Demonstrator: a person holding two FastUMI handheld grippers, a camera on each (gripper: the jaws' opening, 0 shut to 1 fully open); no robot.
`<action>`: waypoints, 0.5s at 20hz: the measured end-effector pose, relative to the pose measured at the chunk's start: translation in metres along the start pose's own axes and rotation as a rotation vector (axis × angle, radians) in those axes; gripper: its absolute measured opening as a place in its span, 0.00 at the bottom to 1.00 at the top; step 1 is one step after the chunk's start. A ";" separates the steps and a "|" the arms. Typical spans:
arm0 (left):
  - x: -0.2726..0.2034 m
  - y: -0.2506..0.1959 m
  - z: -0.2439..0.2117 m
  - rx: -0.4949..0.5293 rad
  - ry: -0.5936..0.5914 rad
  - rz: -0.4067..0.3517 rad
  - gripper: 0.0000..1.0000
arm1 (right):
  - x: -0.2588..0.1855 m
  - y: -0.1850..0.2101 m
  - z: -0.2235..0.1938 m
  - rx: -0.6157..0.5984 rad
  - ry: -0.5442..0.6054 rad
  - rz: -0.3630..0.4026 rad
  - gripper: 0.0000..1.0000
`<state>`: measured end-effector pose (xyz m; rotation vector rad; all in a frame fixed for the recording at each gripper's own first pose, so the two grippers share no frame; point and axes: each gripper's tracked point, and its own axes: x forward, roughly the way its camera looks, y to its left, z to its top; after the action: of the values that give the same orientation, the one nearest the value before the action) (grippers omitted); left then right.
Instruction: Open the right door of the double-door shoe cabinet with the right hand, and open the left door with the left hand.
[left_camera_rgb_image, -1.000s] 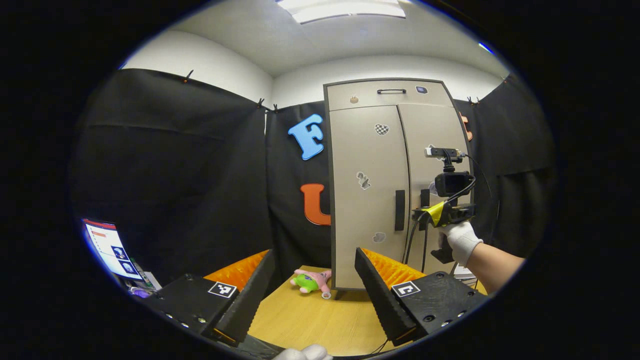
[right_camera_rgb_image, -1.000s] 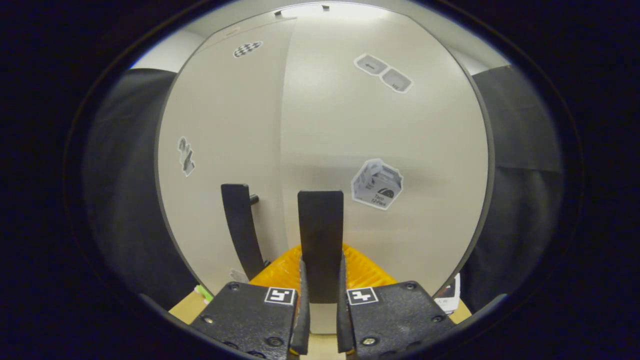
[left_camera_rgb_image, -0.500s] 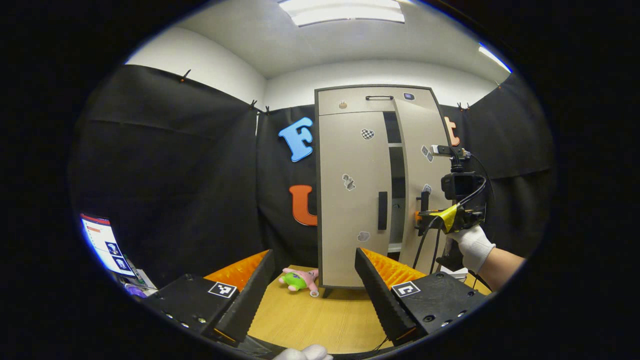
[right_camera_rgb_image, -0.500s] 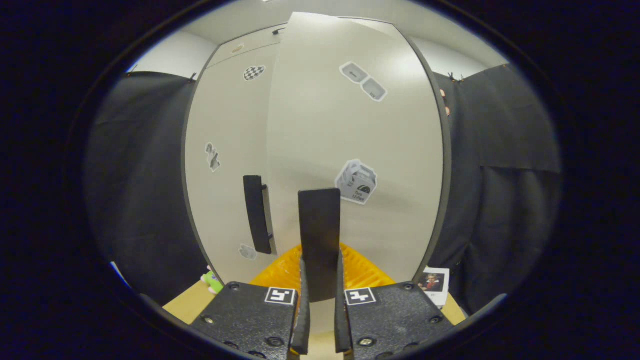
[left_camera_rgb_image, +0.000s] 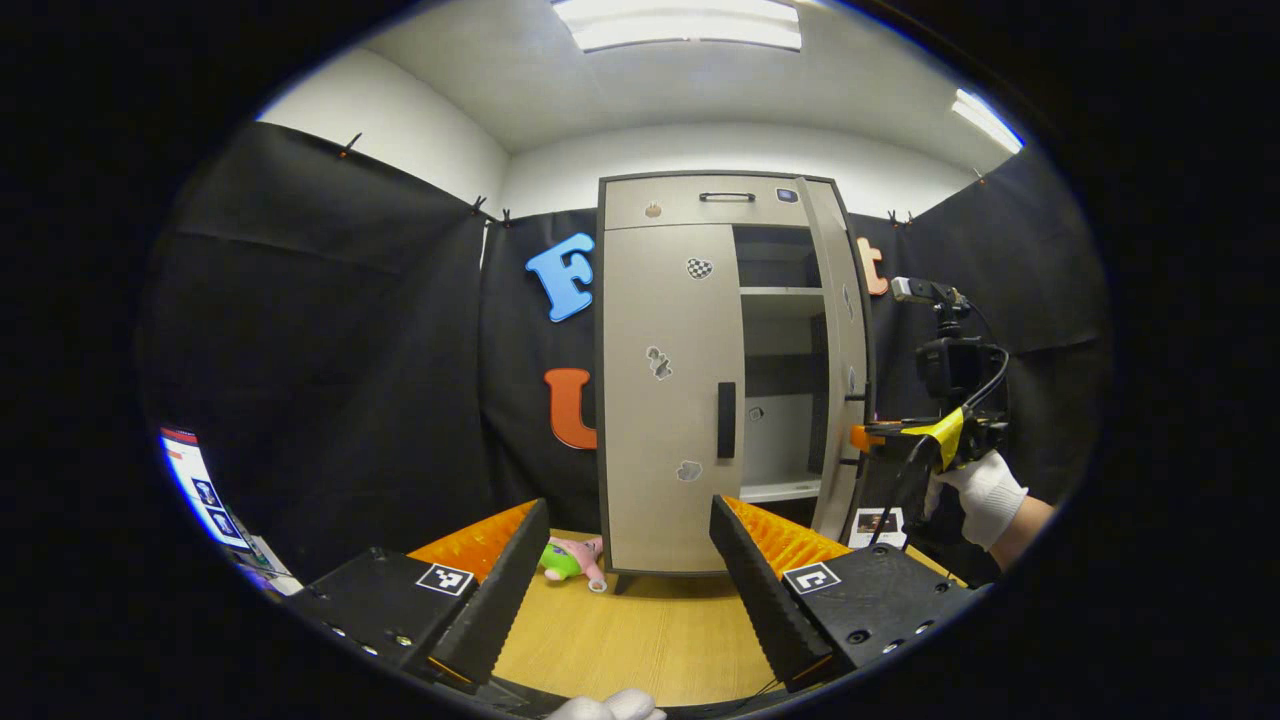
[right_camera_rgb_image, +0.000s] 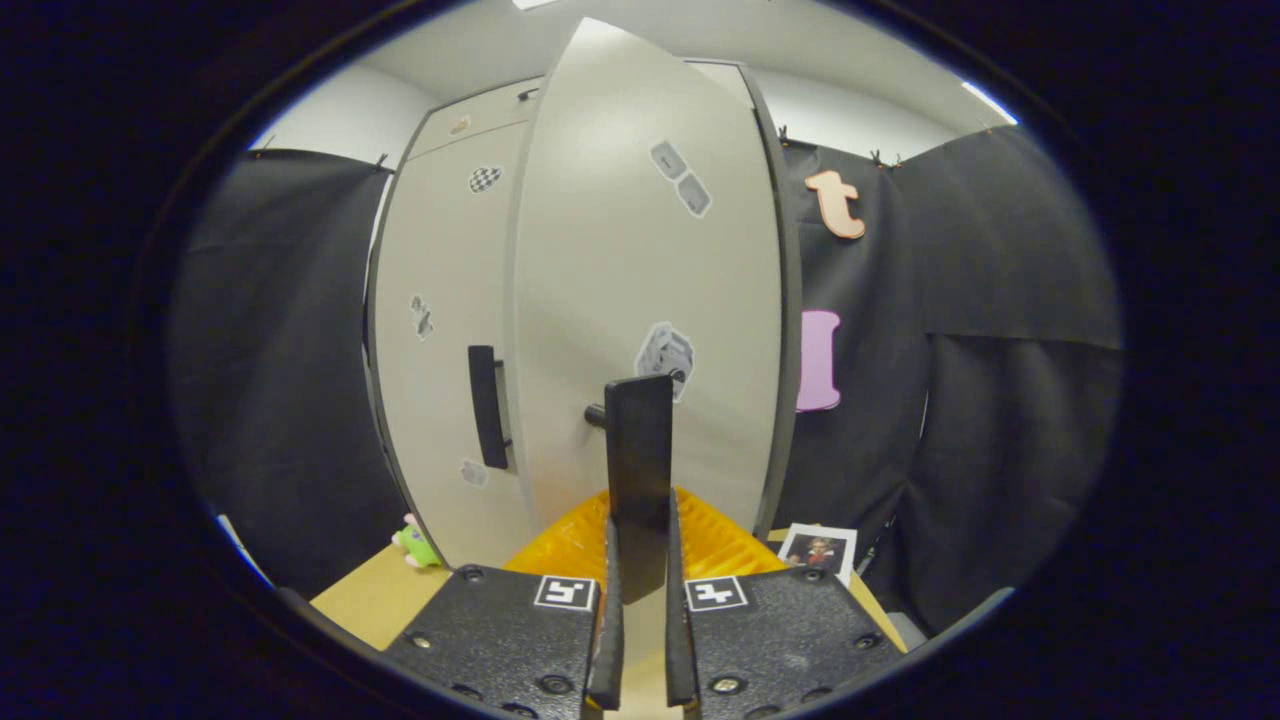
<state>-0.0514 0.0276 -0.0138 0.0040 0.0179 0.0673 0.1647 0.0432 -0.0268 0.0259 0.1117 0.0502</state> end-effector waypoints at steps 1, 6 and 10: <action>0.002 -0.005 0.000 0.000 0.000 -0.011 0.96 | -0.004 -0.006 0.000 -0.003 -0.002 -0.006 0.19; 0.009 -0.026 -0.003 -0.008 0.006 -0.069 0.96 | -0.018 -0.034 -0.001 0.005 -0.003 -0.040 0.15; 0.014 -0.044 -0.001 -0.008 0.002 -0.109 0.96 | -0.022 -0.052 -0.001 0.016 -0.003 -0.023 0.11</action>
<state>-0.0344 -0.0154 -0.0148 -0.0048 0.0198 -0.0420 0.1451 -0.0099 -0.0265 0.0409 0.1094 0.0263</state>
